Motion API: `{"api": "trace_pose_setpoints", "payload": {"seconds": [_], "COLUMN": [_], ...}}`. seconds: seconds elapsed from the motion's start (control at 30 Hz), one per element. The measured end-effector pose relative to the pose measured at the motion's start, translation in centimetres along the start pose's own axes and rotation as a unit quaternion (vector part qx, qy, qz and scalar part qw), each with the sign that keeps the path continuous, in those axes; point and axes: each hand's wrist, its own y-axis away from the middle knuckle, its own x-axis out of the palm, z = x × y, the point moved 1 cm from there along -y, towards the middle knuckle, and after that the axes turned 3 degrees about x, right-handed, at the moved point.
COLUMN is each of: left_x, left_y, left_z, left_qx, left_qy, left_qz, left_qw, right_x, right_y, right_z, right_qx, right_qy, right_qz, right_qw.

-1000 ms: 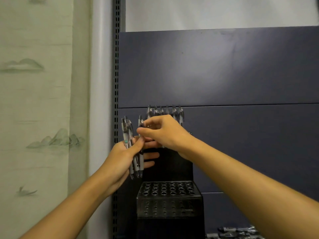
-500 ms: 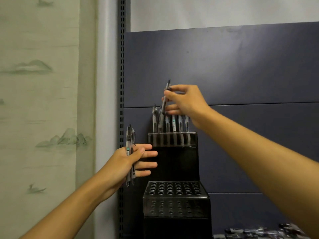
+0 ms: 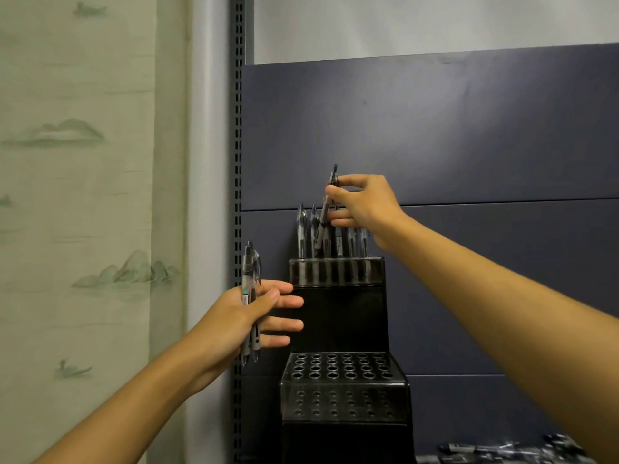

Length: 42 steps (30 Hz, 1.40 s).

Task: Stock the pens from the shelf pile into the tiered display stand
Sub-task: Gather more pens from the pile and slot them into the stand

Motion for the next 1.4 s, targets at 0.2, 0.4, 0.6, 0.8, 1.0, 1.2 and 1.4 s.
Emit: {"api": "trace_pose_setpoints", "payload": {"seconds": [0.2, 0.4, 0.6, 0.8, 1.0, 1.2, 1.4], "left_x": [-0.2, -0.4, -0.3, -0.5, -0.2, -0.5, -0.7], "left_y": [0.0, 0.0, -0.1, -0.2, -0.1, 0.0, 0.1], "left_z": [0.3, 0.5, 0.8, 0.9, 1.0, 1.1, 1.2], "left_qx": [-0.007, -0.008, -0.008, -0.011, -0.008, -0.008, -0.001], "left_qy": [0.003, 0.019, 0.039, 0.050, 0.040, 0.035, 0.060], "left_qz": [-0.011, -0.012, -0.011, -0.016, 0.000, 0.003, 0.009], "left_qw": [1.000, 1.000, 0.999, 0.999, 0.999, 0.999, 0.998], "right_x": [0.4, 0.9, 1.6, 1.5, 2.1, 1.5, 1.0], "right_y": [0.1, 0.4, 0.7, 0.3, 0.2, -0.7, 1.3], "right_z": [0.2, -0.2, -1.1, -1.4, -1.3, -2.1, -1.4], "right_qx": [-0.022, -0.030, -0.048, -0.052, -0.093, -0.050, -0.112], "right_qy": [0.046, 0.079, 0.143, 0.178, 0.270, 0.320, 0.254], "right_qz": [0.012, 0.028, 0.058, 0.046, 0.037, 0.059, 0.045], "right_qw": [0.999, 0.996, 0.987, 0.982, 0.958, 0.944, 0.960]}}
